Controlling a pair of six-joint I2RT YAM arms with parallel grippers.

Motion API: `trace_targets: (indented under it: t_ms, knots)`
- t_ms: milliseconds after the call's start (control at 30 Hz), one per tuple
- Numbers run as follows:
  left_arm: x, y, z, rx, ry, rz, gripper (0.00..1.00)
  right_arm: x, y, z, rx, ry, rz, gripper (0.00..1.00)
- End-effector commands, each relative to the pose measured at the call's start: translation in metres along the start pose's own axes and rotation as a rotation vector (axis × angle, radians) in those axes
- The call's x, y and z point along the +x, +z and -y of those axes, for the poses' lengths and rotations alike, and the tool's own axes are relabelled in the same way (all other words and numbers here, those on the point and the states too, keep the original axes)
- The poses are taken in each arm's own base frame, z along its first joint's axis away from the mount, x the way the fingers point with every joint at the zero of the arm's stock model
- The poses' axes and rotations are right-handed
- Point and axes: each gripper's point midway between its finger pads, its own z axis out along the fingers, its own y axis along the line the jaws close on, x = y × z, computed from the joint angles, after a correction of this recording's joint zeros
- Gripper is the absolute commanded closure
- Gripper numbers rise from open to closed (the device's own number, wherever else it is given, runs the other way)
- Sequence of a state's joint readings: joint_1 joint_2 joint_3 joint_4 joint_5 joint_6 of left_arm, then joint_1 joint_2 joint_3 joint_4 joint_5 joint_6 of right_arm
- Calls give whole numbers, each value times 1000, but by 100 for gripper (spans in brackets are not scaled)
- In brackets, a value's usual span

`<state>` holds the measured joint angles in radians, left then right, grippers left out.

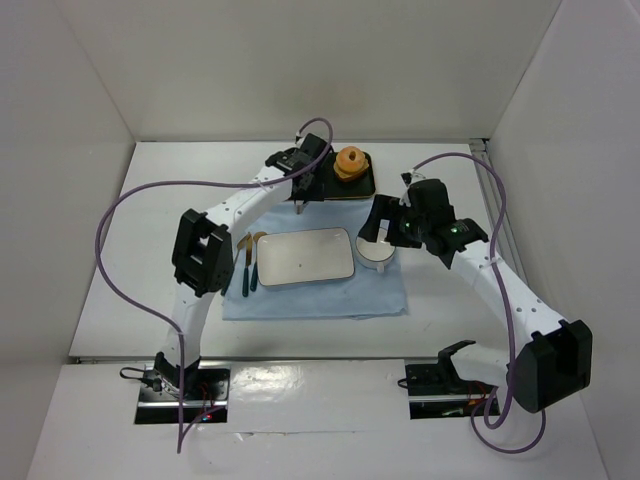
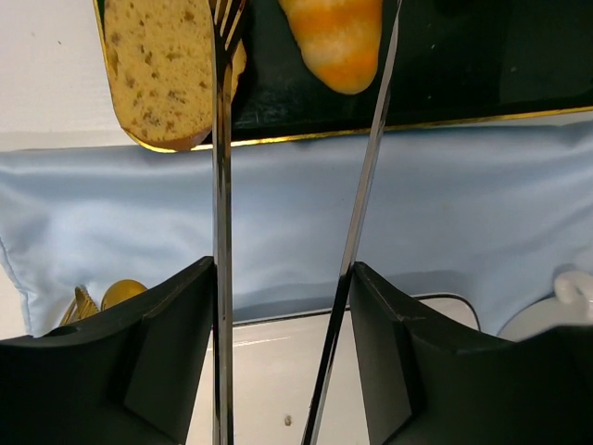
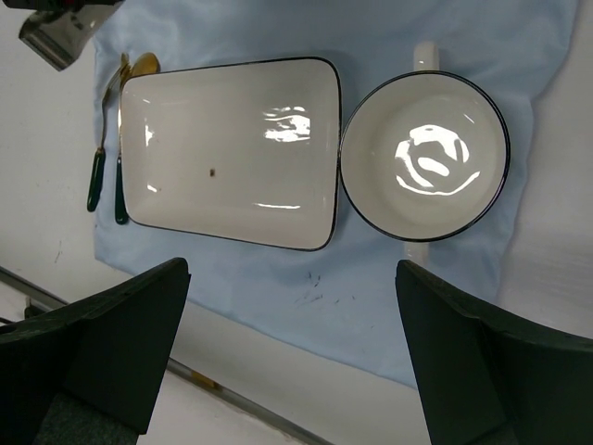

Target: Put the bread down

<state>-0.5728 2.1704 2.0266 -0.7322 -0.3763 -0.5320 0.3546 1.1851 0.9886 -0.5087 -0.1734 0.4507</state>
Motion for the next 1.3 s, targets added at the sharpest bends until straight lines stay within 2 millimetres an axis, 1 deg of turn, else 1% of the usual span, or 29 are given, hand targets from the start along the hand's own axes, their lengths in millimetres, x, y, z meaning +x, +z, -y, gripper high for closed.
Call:
trace_targets:
  t_ms: [0,33,67,100,133,167,200,300,333,367,400,467,500,533,567,633,667,700,767,800,867,900,1000,1033,1067,1133,1167,1233,1267]
  knots:
    - [-10,-2,4,-4,-27,23,30,-18,-2,-7,-26,-19,57,1]
    - [-10,-2,4,-4,-27,23,30,-18,-2,-7,-26,-19,57,1]
    - [-8,3,2,-4,-30,11,30,-18,-2,-7,-26,-19,57,1]
    - [-11,2,3,-1,-43,18,30,-18,-2,-7,-26,-19,57,1]
    - [-7,6,5,6,-39,4,30,-18,-2,-7,-26,-19,57,1]
    - [-9,8,0,-1,-47,4,30,-20,-3,-4,-20,-13,61,1]
    - [-12,6,1,3,-50,12,30,-19,-3,-5,-29,-13,57,1]
    - [-7,9,4,18,-47,-6,30,-19,-3,-5,-29,-13,57,1]
    - [-7,9,4,18,-47,-6,30,-16,-1,-3,-25,-12,49,1]
    - [-9,11,0,12,-54,-5,31,-16,-1,-3,-24,-12,49,1]
    - [-5,14,1,18,-51,-18,31,-16,-1,-4,-25,-2,49,1]
    - [-4,14,3,29,-51,-23,34,-16,-1,-4,-25,-2,49,1]
    - [-3,19,0,26,-57,-35,34,-16,-1,-4,-25,-2,49,1]
    - [-2,19,1,36,-57,-40,36,-16,-1,-4,-25,-2,49,1]
    - [-2,19,1,36,-57,-40,38,-12,0,-2,-21,-1,41,1]
    - [0,18,5,61,-47,-52,38,-12,0,-2,-21,-1,41,1]
    - [-1,21,6,62,-47,-50,40,-12,0,-3,-29,-1,36,1]
    - [1,25,4,64,-52,-64,42,-13,0,0,-23,5,40,1]
    - [1,23,5,71,-51,-71,44,-12,1,1,-23,5,41,1]
    - [6,26,4,64,-46,-86,48,-12,1,0,-23,14,40,1]
    - [6,26,4,64,-46,-87,49,-12,1,0,-23,14,40,1]
    - [6,26,4,64,-46,-87,49,-8,2,2,-19,16,32,1]
    - [-4,14,4,77,-54,-60,51,-7,4,2,-28,15,29,1]
    - [-4,14,4,77,-54,-60,51,-7,4,1,-28,24,29,1]
    - [-8,8,4,82,-49,-48,53,-7,4,1,-28,25,29,1]
    - [-15,0,4,91,-54,-30,53,-8,4,-1,-41,23,32,1]
    - [-22,-9,3,100,-60,-12,54,-7,4,-3,-50,22,28,1]
    - [-29,-18,1,100,-57,11,54,-7,4,-3,-50,31,28,1]
    - [-36,-28,-1,101,-63,35,54,-9,4,-4,-54,30,36,1]
